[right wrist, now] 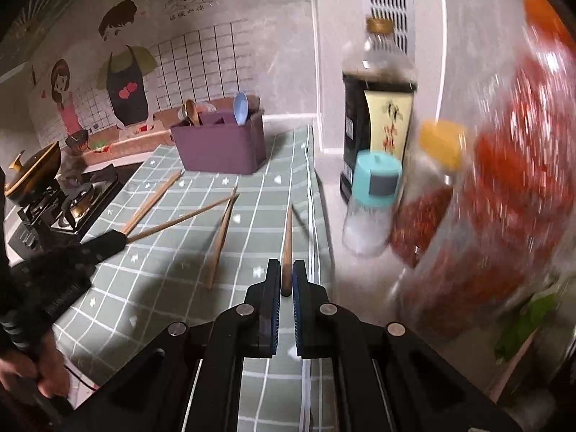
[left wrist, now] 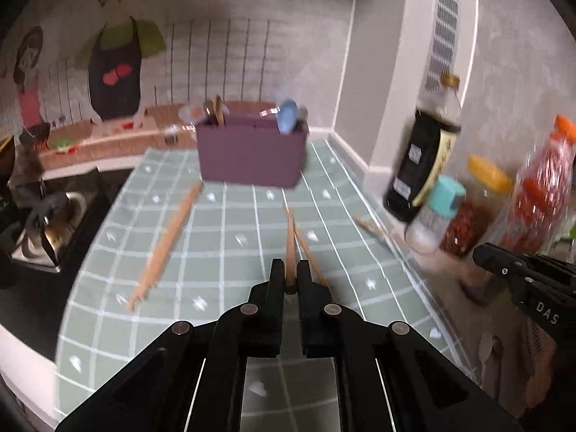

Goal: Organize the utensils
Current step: 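Lift both chopsticks and carry them over the purple holder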

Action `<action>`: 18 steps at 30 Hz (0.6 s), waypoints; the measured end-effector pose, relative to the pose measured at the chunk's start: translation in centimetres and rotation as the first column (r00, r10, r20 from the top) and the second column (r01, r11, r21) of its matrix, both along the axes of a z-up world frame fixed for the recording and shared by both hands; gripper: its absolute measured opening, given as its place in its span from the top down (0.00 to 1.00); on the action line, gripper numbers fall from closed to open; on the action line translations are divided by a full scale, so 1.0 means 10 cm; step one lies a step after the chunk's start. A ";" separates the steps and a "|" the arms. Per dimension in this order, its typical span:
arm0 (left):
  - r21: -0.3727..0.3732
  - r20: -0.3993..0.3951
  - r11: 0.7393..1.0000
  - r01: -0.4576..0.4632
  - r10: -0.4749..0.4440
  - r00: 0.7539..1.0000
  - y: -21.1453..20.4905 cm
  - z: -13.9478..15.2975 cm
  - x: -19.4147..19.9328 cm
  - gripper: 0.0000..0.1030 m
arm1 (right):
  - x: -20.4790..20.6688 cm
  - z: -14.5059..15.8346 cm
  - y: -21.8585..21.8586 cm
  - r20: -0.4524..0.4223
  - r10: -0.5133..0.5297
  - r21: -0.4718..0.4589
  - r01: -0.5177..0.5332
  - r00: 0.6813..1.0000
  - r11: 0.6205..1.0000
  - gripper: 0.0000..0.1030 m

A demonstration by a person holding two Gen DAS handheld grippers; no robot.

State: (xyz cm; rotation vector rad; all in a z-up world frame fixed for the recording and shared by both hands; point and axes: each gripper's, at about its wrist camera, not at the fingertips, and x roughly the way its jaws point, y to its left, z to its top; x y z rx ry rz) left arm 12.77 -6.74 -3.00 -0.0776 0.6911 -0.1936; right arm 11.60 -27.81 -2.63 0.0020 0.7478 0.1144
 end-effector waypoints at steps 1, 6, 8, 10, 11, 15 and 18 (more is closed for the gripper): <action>-0.006 0.001 1.000 0.001 -0.001 1.000 0.07 0.08 0.04 0.93 | 0.03 0.05 0.03 0.011 0.001 -0.010 -0.001 1.000 1.000 0.95; 0.011 0.049 1.000 0.021 -0.021 0.999 0.31 0.44 0.19 0.93 | 0.20 0.45 0.21 0.090 0.017 -0.056 -0.012 0.996 0.998 0.96; 0.021 0.074 0.999 0.024 -0.025 0.997 0.39 0.57 0.27 0.93 | 0.27 0.61 0.29 0.125 0.024 -0.070 -0.015 0.992 0.997 0.96; 0.012 0.087 1.000 0.024 -0.025 0.996 0.49 0.69 0.36 0.94 | 0.39 0.71 0.38 0.124 0.041 -0.097 -0.029 0.991 0.995 0.96; 0.005 0.089 1.000 0.023 -0.023 0.996 0.53 0.72 0.39 0.94 | 0.43 0.73 0.39 0.118 0.045 -0.101 -0.033 0.992 0.994 0.96; -0.010 0.114 1.000 0.006 -0.005 0.993 0.70 0.82 0.44 0.94 | 0.48 0.57 0.35 0.063 0.072 -0.110 -0.065 0.995 0.992 0.90; -0.026 0.103 1.000 -0.003 0.005 0.995 0.76 0.79 0.47 0.94 | 0.40 0.25 0.25 -0.004 0.044 -0.126 -0.045 0.999 0.991 0.70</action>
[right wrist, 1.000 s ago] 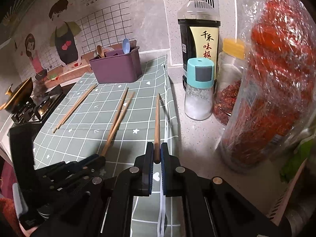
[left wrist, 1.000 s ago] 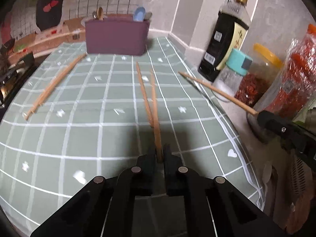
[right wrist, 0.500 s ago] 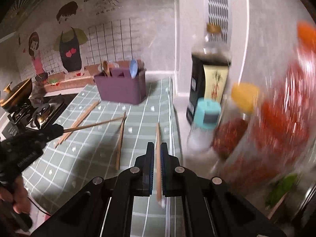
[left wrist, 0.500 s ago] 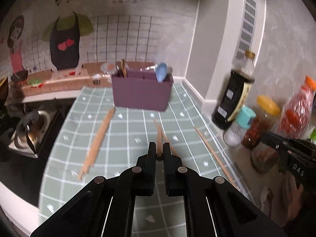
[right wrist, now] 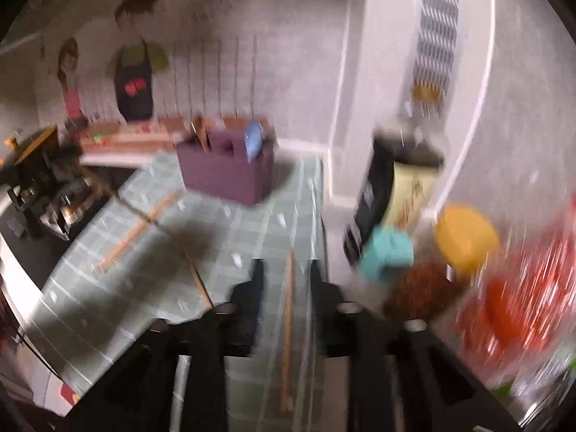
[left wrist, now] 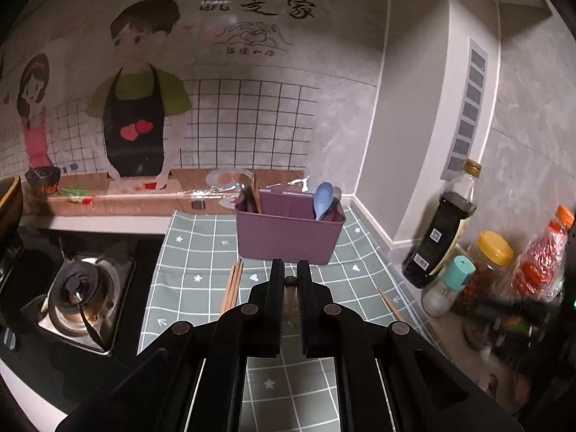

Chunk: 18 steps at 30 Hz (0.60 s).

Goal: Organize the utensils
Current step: 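Lift both chopsticks and carry them over the purple holder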

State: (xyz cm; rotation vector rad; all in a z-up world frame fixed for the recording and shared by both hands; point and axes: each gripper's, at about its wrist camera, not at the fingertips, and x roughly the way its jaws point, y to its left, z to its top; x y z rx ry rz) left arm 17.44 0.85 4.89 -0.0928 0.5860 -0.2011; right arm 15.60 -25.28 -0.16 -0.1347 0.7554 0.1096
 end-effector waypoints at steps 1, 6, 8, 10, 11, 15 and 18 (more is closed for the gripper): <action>-0.001 -0.002 1.000 -0.002 0.002 1.000 0.01 -0.01 0.00 0.94 | -0.05 -0.12 -0.04 -0.024 -0.013 0.004 0.013 1.000 1.000 0.70; 0.008 -0.001 1.000 -0.002 0.002 1.000 -0.02 -0.04 -0.03 0.94 | -0.40 -0.71 -0.30 -0.167 -0.052 0.094 0.069 0.985 0.993 0.70; 0.012 0.001 1.000 0.000 0.000 1.000 -0.05 -0.04 -0.05 0.94 | -0.49 -0.85 -0.34 -0.194 -0.055 0.108 0.077 0.979 0.991 0.70; 0.016 0.003 1.000 0.005 -0.005 1.000 -0.07 -0.04 -0.05 0.94 | -0.54 -0.96 -0.33 -0.212 -0.062 0.095 0.084 0.975 0.992 0.70; 0.019 0.003 1.000 0.006 -0.006 1.000 -0.09 -0.03 -0.06 0.94 | -0.55 -0.98 -0.33 -0.217 -0.063 0.090 0.084 0.974 0.992 0.71; 0.020 0.003 1.000 0.006 -0.006 1.000 -0.10 -0.03 -0.05 0.94 | -0.56 -1.10 -0.26 -0.229 -0.051 0.064 0.067 0.972 0.996 0.73; 0.011 -0.001 1.000 0.002 -0.002 1.000 -0.08 -0.03 -0.05 0.94 | -0.53 -1.17 -0.20 -0.231 -0.054 0.008 0.057 0.972 0.998 0.79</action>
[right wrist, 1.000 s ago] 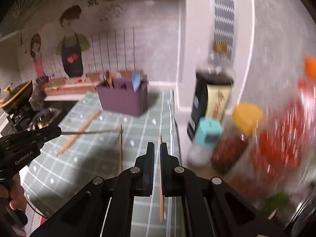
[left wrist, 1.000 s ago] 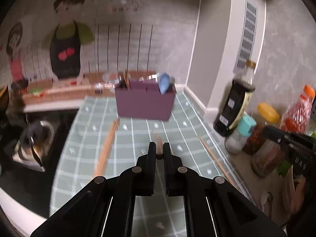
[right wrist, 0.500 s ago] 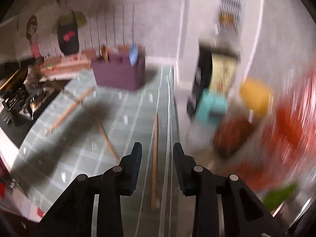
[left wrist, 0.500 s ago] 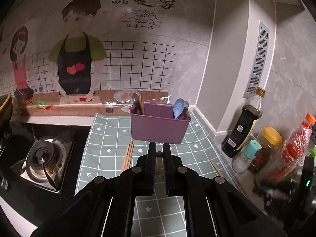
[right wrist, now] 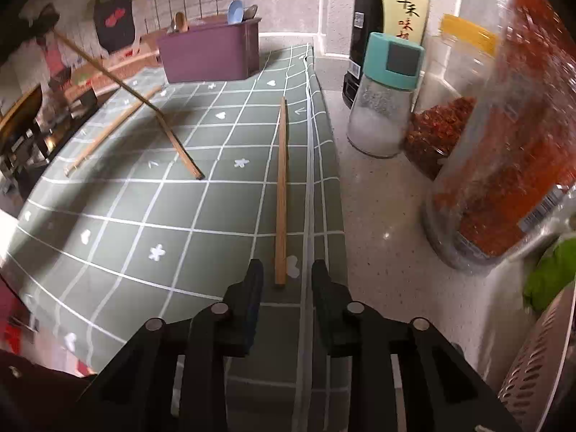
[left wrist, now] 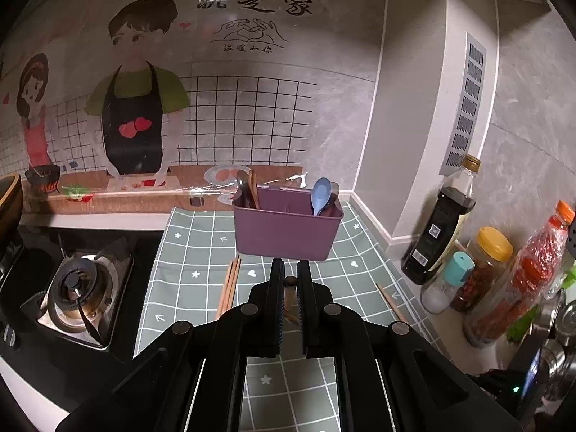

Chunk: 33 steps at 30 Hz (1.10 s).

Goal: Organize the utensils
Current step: 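Lift both chopsticks and carry them over the purple holder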

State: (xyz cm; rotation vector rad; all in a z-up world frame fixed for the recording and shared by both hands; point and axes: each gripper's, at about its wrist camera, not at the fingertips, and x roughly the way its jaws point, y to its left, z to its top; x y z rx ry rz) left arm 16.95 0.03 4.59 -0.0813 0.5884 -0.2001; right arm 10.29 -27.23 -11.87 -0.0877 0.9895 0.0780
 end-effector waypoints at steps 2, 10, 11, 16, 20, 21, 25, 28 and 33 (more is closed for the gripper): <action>-0.003 -0.003 1.000 -0.003 0.003 1.000 0.03 0.00 0.01 0.94 | 0.03 -0.03 0.04 0.004 0.000 -0.043 0.000 1.000 0.999 0.89; -0.037 -0.020 0.999 -0.004 0.003 1.000 0.18 0.07 0.11 0.94 | 0.20 0.42 0.11 0.107 -0.001 -0.059 0.007 0.994 0.998 0.94; -0.039 -0.017 0.999 -0.001 0.001 1.000 0.19 0.09 0.12 0.94 | 0.22 0.54 0.13 0.130 0.002 -0.056 0.005 0.991 0.998 0.94; -0.037 0.026 0.999 0.018 -0.017 1.000 0.24 0.30 0.22 0.94 | 0.50 1.29 0.30 0.260 0.034 -0.022 -0.029 0.965 0.999 0.94; -0.060 0.050 0.997 0.038 -0.035 0.998 0.30 0.53 0.39 0.94 | 0.75 1.88 0.45 0.348 0.057 -0.014 -0.055 0.936 0.998 0.95; -0.068 0.063 0.997 0.043 -0.039 0.997 0.33 0.62 0.44 0.94 | 0.82 2.00 0.49 0.364 0.061 -0.014 -0.060 0.930 0.998 0.95; -0.091 0.132 0.993 0.079 -0.067 0.989 0.41 1.05 0.64 0.94 | 1.08 2.59 0.66 0.436 0.083 -0.025 -0.080 0.896 0.996 0.95; -0.105 0.153 0.988 0.111 -0.094 0.984 0.47 1.34 0.84 0.94 | 1.28 2.95 0.77 0.476 0.089 -0.029 -0.085 0.875 0.996 0.95; -0.119 0.166 0.986 0.118 -0.097 0.981 0.59 1.63 1.26 0.94 | 1.68 3.32 0.99 0.520 0.069 -0.028 -0.064 0.851 0.998 0.95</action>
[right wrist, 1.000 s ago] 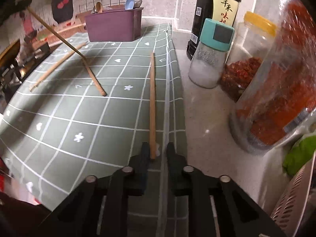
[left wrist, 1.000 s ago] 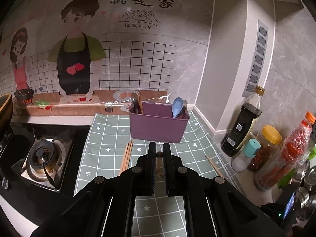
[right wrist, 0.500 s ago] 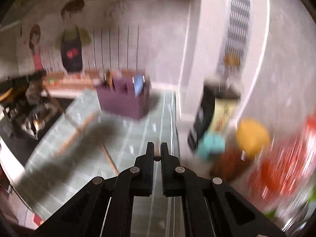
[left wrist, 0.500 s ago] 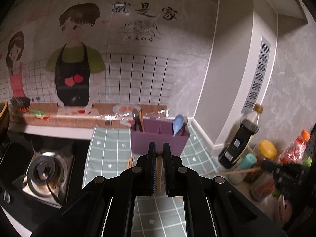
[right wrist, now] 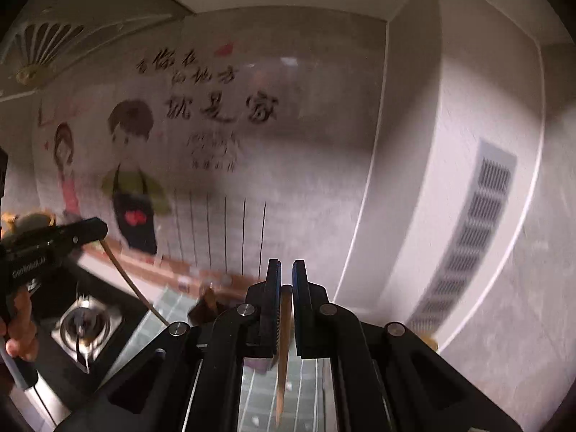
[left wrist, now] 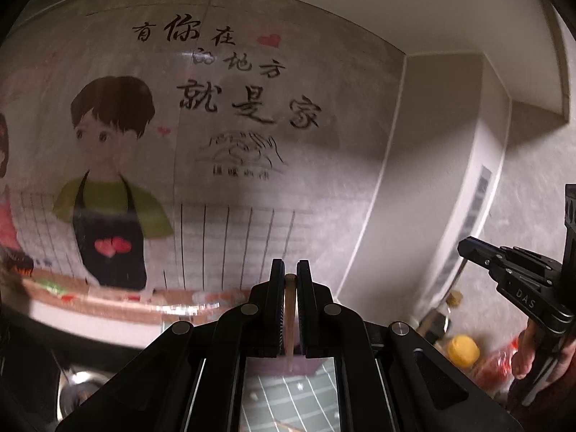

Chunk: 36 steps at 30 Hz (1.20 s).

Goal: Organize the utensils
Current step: 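Lift both chopsticks and carry them over the purple holder, then lower both chopsticks into the purple holder and open both tools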

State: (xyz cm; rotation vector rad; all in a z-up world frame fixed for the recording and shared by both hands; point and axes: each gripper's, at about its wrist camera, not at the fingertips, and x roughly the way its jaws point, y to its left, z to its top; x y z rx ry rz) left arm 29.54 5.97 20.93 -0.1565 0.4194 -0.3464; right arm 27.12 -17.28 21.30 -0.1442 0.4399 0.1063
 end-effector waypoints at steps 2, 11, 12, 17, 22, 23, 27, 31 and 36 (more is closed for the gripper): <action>0.006 -0.016 1.000 0.014 -0.014 1.000 0.00 0.02 0.19 0.94 | 0.20 0.08 0.07 0.012 -0.006 0.009 0.006 1.000 1.000 0.95; 0.088 -0.046 0.996 0.014 -0.010 0.999 -0.06 -0.19 0.89 0.94 | 0.96 -0.08 0.34 -0.010 0.003 0.002 -0.003 1.000 1.000 0.95; 0.088 -0.056 0.996 0.016 -0.011 0.998 -0.07 -0.23 0.95 0.94 | 1.02 -0.12 0.36 -0.019 0.009 0.003 -0.009 1.000 1.000 0.95; 0.111 -0.107 0.993 0.049 -0.037 0.994 -0.16 -0.48 1.20 0.94 | 1.25 -0.36 0.38 -0.067 0.017 0.015 -0.016 0.998 1.000 0.95; 0.123 -0.165 0.990 0.071 -0.051 0.985 -0.23 -0.75 1.41 0.94 | 1.46 -0.65 0.31 -0.134 0.006 0.038 -0.001 0.991 0.999 0.95; 0.125 -0.173 0.989 0.073 -0.051 0.984 -0.24 -0.78 1.43 0.94 | 1.49 -0.69 0.30 -0.145 0.005 0.042 0.001 0.989 0.999 0.95; 0.130 -0.205 0.989 0.074 -0.046 0.978 -0.28 -0.96 1.52 0.94 | 1.62 -0.94 0.23 -0.204 -0.004 0.065 0.017 0.979 0.998 0.95; 0.130 -0.248 0.988 0.087 -0.053 0.967 -0.32 -1.16 1.59 0.93 | 1.71 -1.21 0.21 -0.267 -0.003 0.083 0.026 0.964 0.996 0.94; 0.099 -0.317 0.990 0.103 -0.067 0.946 -0.32 -1.39 1.67 0.92 | 1.72 -1.45 0.23 -0.302 -0.007 0.071 0.030 0.953 0.997 0.94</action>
